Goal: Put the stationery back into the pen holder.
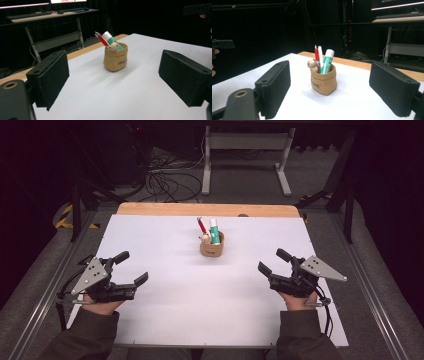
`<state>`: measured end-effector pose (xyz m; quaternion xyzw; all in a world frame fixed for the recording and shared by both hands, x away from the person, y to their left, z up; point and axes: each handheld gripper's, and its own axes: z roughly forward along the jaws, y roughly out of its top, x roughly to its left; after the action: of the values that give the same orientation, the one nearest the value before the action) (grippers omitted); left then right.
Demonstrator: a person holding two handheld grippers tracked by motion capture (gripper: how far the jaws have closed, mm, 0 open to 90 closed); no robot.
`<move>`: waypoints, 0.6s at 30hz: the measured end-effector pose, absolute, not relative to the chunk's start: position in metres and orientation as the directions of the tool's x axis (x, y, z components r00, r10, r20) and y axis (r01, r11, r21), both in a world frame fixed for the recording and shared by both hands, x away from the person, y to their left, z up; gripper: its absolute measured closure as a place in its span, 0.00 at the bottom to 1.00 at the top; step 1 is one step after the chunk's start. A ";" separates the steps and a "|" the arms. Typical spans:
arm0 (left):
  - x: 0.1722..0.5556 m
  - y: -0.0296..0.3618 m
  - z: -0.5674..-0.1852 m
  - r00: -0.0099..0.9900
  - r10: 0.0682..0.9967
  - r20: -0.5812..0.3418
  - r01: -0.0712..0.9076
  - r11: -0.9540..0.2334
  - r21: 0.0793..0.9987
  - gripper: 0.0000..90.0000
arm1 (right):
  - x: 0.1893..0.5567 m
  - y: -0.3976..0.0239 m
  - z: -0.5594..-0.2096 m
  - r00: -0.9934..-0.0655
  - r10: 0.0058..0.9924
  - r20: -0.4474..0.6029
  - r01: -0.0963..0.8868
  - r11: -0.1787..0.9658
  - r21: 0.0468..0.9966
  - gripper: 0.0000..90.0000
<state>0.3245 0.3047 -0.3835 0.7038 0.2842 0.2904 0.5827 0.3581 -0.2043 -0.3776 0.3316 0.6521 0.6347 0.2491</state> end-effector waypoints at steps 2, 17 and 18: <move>0.323 0.307 -0.384 0.670 0.738 0.079 0.061 -0.161 0.985 0.11 | 0.358 -0.205 -0.378 -0.660 0.745 0.093 0.115 -0.022 0.993 0.20; 0.321 0.310 -0.390 0.683 0.726 0.073 0.068 -0.163 0.984 0.11 | 0.356 -0.208 -0.378 -0.658 0.746 0.099 0.112 -0.033 0.993 0.20; 0.321 0.310 -0.390 0.684 0.726 0.073 0.067 -0.162 0.984 0.11 | 0.356 -0.209 -0.378 -0.658 0.746 0.098 0.113 -0.031 0.993 0.20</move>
<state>0.3211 0.3104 -0.3898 0.7081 0.2800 0.2821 0.5835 0.3560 -0.2086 -0.3781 0.3304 0.6502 0.6375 0.2485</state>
